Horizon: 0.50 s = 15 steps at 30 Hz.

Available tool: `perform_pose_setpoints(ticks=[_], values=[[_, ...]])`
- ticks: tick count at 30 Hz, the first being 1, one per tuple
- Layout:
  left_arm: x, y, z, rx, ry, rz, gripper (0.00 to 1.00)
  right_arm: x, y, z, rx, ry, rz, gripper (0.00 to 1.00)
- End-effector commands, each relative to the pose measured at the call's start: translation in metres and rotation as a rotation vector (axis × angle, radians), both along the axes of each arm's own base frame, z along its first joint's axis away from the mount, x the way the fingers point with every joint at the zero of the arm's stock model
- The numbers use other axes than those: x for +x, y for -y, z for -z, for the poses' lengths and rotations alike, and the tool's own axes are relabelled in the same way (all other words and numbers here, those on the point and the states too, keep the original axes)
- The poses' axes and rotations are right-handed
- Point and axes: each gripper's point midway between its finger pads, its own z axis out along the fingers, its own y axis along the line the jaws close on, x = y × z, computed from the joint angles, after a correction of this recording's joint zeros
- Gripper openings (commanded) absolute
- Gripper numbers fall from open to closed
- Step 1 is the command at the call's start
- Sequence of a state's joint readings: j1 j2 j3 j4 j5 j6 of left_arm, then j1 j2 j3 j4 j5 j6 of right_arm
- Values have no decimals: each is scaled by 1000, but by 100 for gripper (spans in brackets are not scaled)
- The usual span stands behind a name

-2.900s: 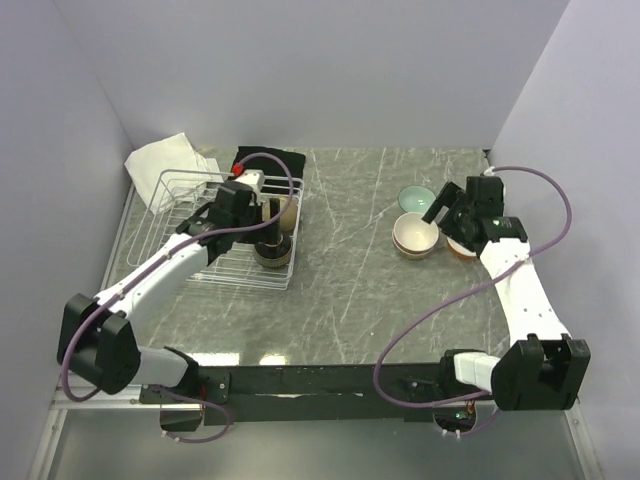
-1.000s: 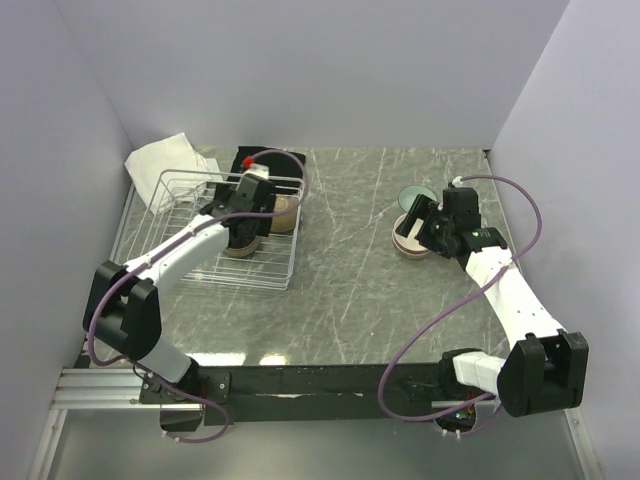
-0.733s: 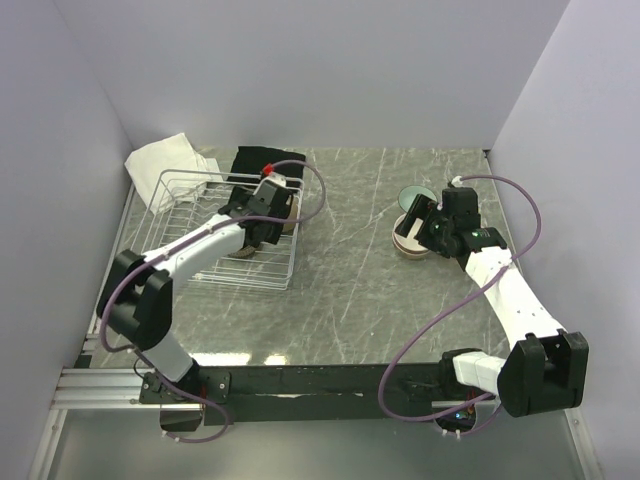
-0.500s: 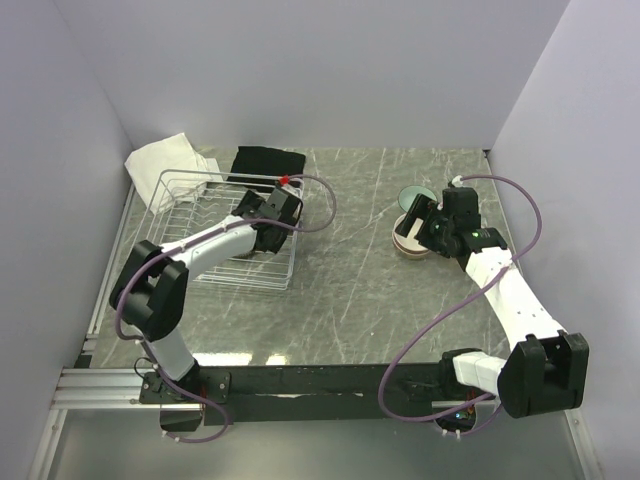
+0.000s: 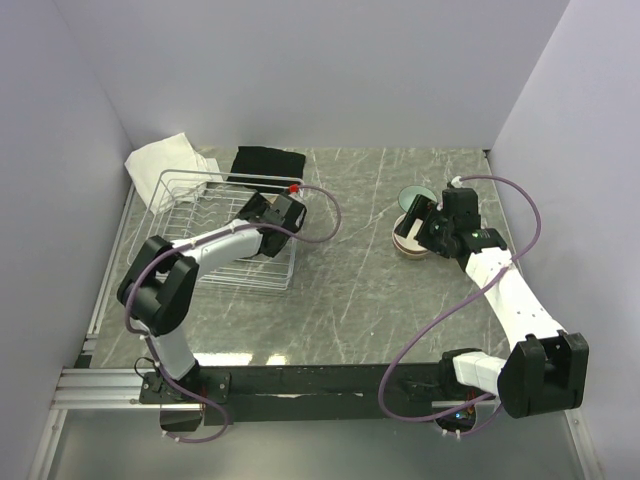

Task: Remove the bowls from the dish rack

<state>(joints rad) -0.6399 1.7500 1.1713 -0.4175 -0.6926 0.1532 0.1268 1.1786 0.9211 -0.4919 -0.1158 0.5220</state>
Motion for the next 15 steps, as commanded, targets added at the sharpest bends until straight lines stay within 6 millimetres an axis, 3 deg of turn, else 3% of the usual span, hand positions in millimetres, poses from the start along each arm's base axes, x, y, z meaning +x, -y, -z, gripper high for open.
perform_pose_setpoints(ticks=[1, 15], values=[[5, 3, 9, 37, -10, -10, 99, 2, -4, -4, 1, 39, -24, 100], [-2, 1, 34, 49, -67, -54, 100, 2, -7, 2, 13, 25, -34, 100]])
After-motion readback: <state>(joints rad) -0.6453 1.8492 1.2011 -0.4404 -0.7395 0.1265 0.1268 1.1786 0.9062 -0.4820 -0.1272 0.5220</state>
